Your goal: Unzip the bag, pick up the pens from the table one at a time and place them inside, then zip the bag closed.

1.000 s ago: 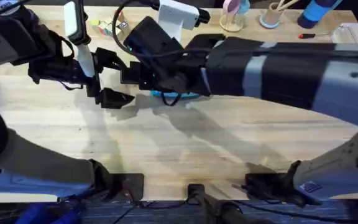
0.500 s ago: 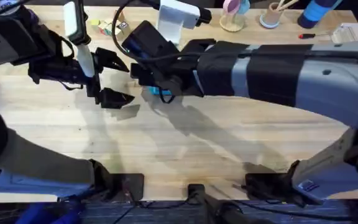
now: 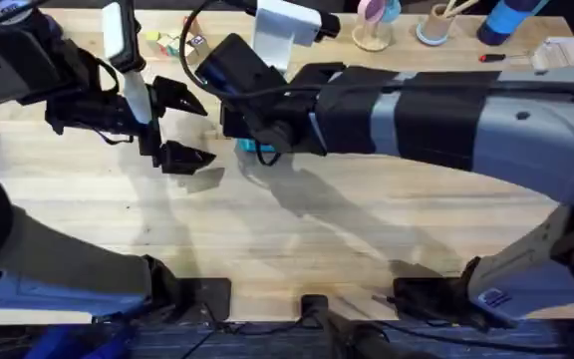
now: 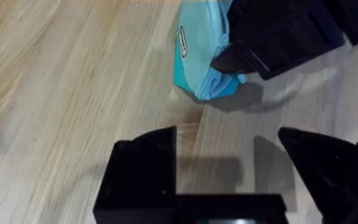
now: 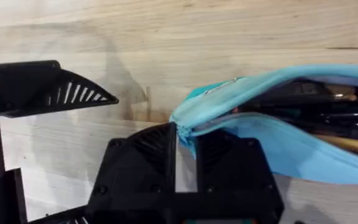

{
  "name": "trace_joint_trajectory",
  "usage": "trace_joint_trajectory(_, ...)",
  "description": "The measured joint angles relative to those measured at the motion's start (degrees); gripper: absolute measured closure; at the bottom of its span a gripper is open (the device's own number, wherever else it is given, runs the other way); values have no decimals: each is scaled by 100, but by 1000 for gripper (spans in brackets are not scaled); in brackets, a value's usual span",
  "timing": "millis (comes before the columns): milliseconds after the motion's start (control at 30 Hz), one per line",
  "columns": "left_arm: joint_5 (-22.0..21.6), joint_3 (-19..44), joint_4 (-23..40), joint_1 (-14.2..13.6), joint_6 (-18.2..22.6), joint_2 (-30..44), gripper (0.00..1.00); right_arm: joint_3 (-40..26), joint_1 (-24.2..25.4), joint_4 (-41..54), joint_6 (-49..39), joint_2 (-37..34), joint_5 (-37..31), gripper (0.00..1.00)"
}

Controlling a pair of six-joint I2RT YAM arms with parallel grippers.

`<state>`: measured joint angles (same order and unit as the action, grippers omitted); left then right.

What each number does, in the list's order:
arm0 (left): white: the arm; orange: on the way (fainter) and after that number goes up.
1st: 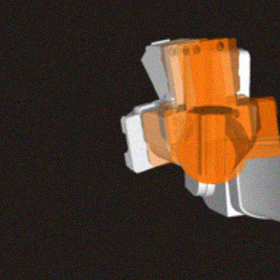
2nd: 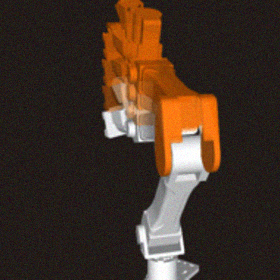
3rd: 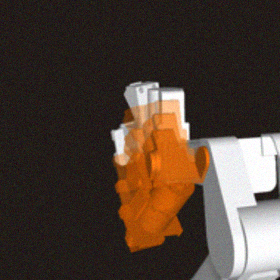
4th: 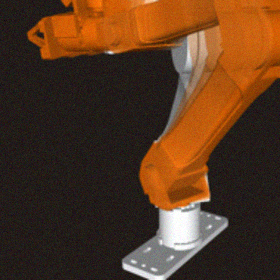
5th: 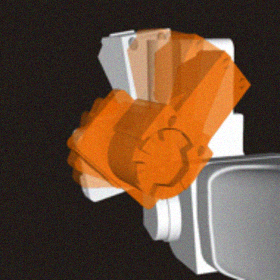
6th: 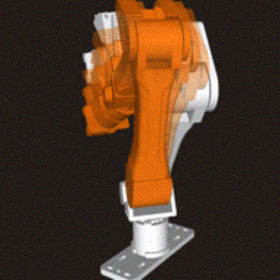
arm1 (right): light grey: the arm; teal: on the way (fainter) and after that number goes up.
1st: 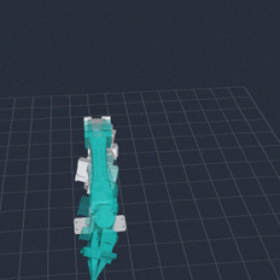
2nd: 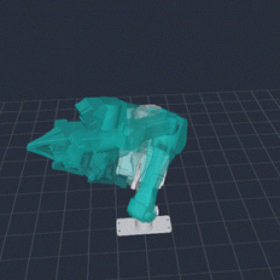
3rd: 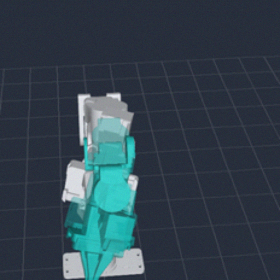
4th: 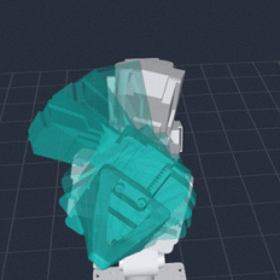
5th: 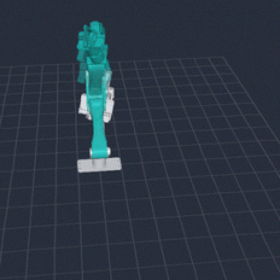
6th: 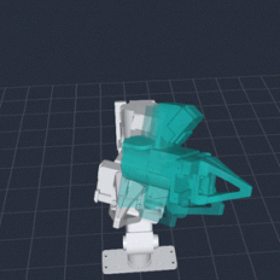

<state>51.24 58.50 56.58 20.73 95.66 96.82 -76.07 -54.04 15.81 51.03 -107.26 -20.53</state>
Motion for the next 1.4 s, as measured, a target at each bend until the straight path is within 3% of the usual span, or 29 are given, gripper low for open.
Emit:
trace_joint_trajectory(267, 0, 0, 0, 0, 0, 0, 6, 0, 0, 4, -2, 0, 4, 881)
trace_joint_trajectory(633, 0, 0, 0, 0, 0, 0, 7, 0, -2, 4, -4, 6, 20, 886)
trace_joint_trajectory(733, 0, 0, 0, 0, 0, 0, 7, 0, 0, 9, -4, 9, 22, 939)
trace_joint_trajectory(1067, 0, 0, 0, 0, -2, -2, 7, 0, 6, 125, -4, 360, 45, 969)
trace_joint_trajectory(1400, 0, 0, 0, 0, 0, 0, 8, 0, 130, 104, -4, 601, 773, 969)
